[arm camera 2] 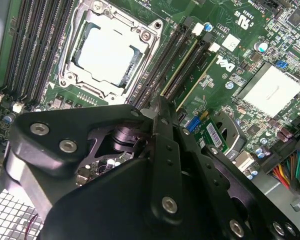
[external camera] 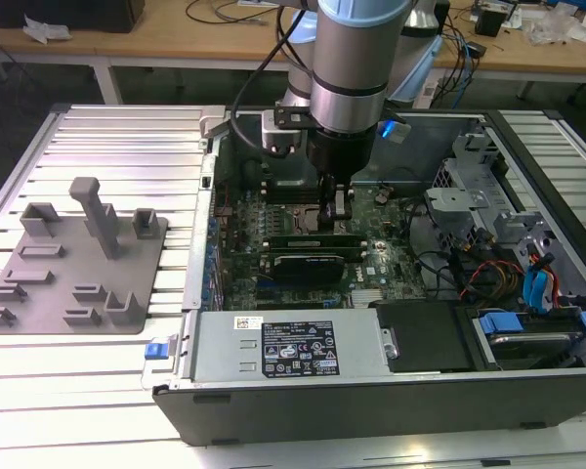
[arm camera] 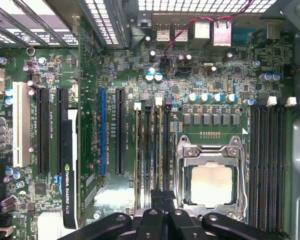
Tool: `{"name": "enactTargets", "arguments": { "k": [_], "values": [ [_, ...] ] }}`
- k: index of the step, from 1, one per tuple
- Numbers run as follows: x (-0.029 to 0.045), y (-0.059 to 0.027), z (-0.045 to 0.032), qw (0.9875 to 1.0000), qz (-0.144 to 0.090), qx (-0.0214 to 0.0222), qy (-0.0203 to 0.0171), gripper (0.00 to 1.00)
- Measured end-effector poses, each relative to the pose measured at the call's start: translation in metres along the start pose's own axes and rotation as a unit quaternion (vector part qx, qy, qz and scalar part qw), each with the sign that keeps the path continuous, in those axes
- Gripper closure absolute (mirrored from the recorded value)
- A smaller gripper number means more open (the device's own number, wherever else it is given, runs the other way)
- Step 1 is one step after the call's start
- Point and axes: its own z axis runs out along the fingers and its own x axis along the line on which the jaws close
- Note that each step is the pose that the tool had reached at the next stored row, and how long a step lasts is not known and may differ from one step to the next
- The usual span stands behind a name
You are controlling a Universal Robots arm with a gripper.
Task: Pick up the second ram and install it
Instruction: 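Press down the second ram until it locks into place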
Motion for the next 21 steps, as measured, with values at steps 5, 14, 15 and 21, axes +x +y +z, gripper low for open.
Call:
{"name": "enactTargets", "arguments": {
  "k": [5,14,15,21],
  "values": [
    [0.0000,-0.0017,0.0000,1.0000,0.000,0.0000,0.0001,0.92],
    [0.0001,-0.0398,0.0043,1.0000,0.001,0.0000,-0.0001,0.92],
    [0.0002,-0.0448,0.0058,1.0000,0.004,0.0000,-0.0002,0.92],
    [0.0002,-0.0472,0.0111,1.0000,0.009,0.0000,-0.0002,0.92]
  ]
}}
